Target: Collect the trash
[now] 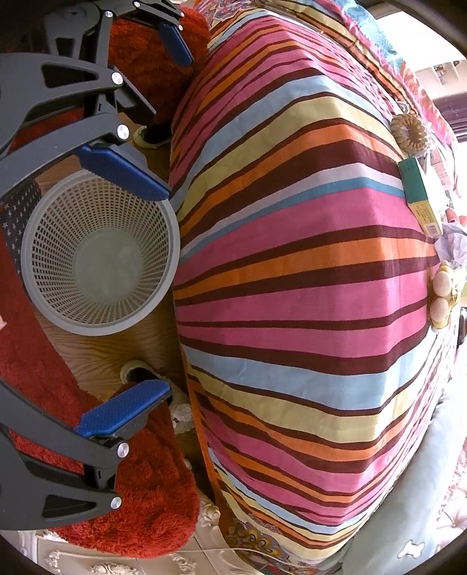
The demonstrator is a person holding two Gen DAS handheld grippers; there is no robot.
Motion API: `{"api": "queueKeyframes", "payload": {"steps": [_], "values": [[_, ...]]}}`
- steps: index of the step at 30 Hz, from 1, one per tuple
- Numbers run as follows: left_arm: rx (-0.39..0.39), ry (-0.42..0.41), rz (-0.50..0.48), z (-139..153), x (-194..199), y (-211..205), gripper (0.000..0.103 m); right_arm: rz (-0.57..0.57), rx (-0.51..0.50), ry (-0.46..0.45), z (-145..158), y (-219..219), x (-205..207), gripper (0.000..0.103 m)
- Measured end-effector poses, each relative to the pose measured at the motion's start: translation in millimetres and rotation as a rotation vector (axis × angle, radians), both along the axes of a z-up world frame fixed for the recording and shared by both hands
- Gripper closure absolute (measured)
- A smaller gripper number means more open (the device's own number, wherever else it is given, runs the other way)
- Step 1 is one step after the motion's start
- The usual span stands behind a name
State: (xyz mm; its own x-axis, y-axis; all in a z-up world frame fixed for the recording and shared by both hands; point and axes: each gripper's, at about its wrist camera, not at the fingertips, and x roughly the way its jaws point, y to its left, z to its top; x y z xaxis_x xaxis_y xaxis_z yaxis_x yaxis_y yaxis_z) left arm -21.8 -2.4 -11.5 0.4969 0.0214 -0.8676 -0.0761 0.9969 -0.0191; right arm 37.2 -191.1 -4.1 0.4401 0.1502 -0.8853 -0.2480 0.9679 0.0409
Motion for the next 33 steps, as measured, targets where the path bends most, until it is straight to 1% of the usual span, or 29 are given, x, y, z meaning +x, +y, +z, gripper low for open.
{"api": "queueKeyframes", "payload": {"steps": [33], "values": [[-0.008, 0.010, 0.005, -2.9, 1.2, -1.6, 0.006, 0.008, -0.002, 0.007, -3.6, 3.1, -2.4, 0.007]]}}
